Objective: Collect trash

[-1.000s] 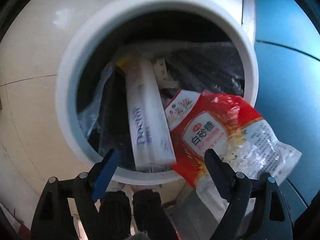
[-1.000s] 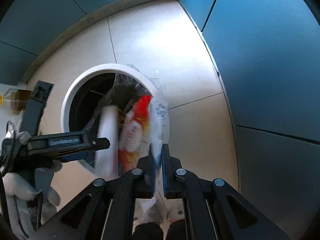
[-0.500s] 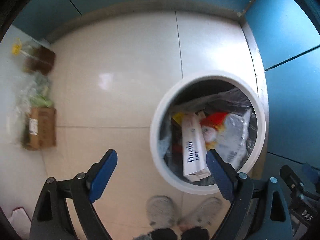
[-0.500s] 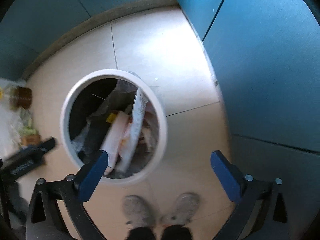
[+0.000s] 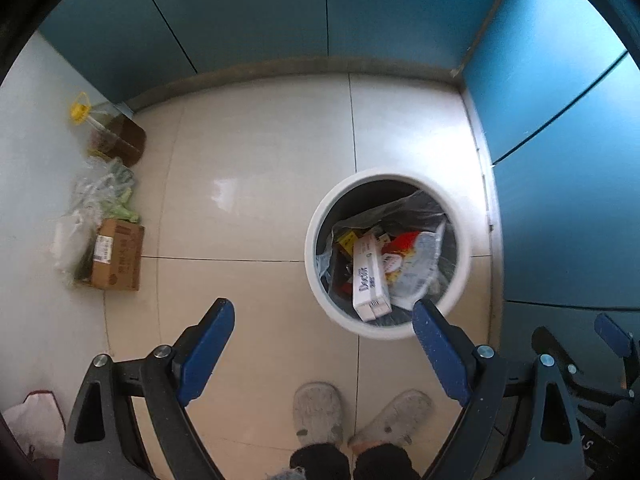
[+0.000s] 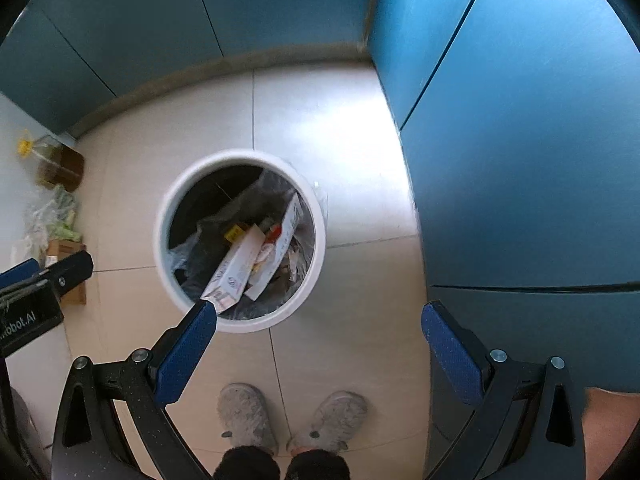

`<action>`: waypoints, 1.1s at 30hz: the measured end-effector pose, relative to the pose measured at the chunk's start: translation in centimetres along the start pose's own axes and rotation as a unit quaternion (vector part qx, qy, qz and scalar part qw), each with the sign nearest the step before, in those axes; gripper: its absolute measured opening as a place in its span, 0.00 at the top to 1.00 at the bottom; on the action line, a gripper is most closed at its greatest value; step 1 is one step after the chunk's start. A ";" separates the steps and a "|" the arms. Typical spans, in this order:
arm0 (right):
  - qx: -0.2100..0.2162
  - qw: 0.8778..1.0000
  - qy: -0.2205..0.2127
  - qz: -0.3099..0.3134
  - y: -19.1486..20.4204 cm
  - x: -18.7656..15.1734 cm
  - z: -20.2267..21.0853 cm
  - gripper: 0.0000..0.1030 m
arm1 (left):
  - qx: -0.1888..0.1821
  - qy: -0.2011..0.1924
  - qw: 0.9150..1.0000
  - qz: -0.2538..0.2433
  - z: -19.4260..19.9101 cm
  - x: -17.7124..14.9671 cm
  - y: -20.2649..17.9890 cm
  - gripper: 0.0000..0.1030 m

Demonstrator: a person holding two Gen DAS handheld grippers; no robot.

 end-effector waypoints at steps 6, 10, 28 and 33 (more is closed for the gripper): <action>0.019 0.999 -0.037 -0.003 -0.8 0.1 12.5 0.00 | -0.012 -0.033 0.999 0.002 12.1 -1.4 -0.1 0.12; 0.033 0.997 -0.065 -0.006 -1.6 -0.3 22.4 0.00 | -0.026 -0.063 0.998 0.001 21.6 -2.7 0.2 0.12; 0.078 0.981 -0.175 -0.022 -1.3 -9.4 56.2 0.00 | -0.104 -0.180 0.977 -0.050 49.0 -9.5 3.6 0.12; 0.100 0.978 -0.183 -0.026 -0.8 -11.8 60.0 0.00 | -0.138 -0.187 0.971 -0.050 52.6 -11.6 3.8 0.11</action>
Point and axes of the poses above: each gripper's, at about its wrist camera, not at the fingertips, and z roughly against the way its jaws point, y to its left, x to its top, the point moved 7 cm from there along -z, roughly the way its jaws point, and after that the axes turned 3 degrees about -y, right-handed, at the moved point
